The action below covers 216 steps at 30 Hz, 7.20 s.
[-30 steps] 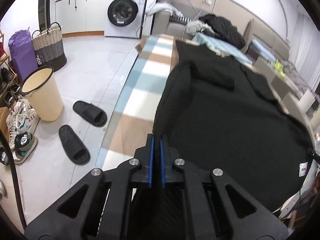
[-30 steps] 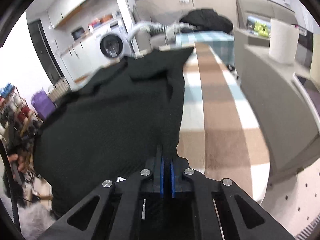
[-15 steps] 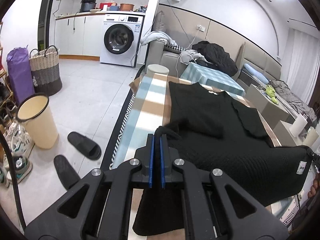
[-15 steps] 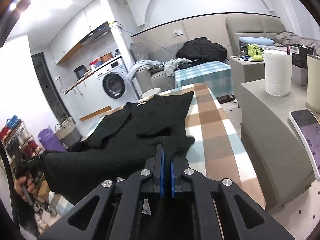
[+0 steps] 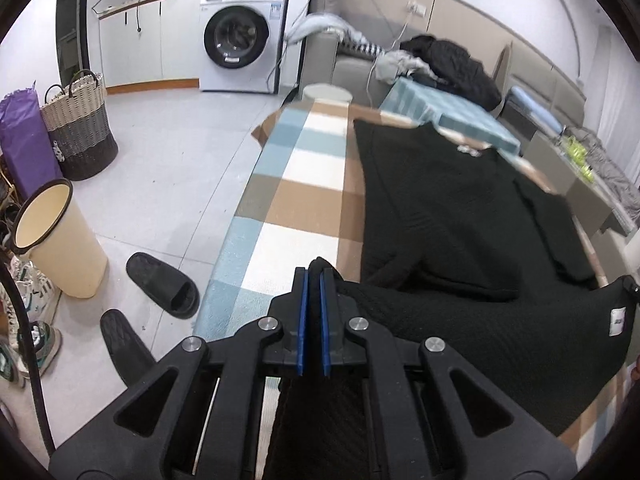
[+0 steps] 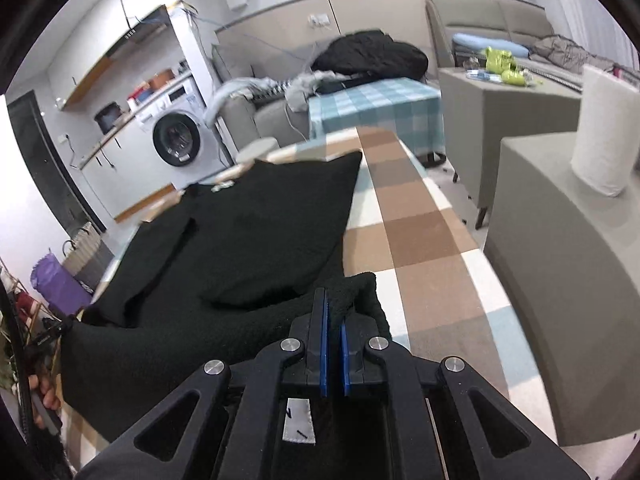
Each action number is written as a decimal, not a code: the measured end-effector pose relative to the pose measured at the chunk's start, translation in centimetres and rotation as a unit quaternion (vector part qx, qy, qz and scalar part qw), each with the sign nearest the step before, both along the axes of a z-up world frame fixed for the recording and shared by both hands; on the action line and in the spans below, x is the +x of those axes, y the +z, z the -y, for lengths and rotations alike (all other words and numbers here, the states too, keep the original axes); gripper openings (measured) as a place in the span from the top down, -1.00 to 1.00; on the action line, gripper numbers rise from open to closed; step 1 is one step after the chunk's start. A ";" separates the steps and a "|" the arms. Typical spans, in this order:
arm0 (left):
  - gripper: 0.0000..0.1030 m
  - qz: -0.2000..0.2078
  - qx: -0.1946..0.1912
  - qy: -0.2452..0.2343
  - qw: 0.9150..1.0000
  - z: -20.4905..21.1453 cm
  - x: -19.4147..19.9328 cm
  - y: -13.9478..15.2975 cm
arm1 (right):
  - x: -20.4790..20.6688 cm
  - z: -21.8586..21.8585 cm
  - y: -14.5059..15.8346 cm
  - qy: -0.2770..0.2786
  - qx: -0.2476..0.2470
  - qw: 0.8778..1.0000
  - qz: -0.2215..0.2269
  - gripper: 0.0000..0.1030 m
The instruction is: Fold small clothes
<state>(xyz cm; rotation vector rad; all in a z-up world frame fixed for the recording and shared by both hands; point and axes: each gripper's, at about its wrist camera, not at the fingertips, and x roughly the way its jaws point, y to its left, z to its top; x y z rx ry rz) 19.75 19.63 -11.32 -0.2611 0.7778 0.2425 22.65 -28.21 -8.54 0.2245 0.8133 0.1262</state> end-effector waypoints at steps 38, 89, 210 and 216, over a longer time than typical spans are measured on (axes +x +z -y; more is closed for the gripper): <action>0.41 -0.050 -0.049 -0.080 0.994 1.9 1.8 -4.2 | 1.1 -1.4 -4.8 0.054 -0.007 0.996 -0.070 0.22; 0.02 -0.053 -0.020 -0.050 0.997 4.7 -16.3 -1.8 | -13.5 2.4 -2.5 0.045 0.005 0.996 -0.078 0.00; 0.87 0.068 -0.239 -0.007 0.969 -3.1 1.5 2.7 | 2.6 3.1 -1.0 -0.067 0.270 0.959 -0.045 0.81; 0.83 0.024 -0.244 0.010 0.969 -3.7 5.7 1.2 | 6.0 4.6 -2.9 -0.108 0.286 0.948 -0.086 0.52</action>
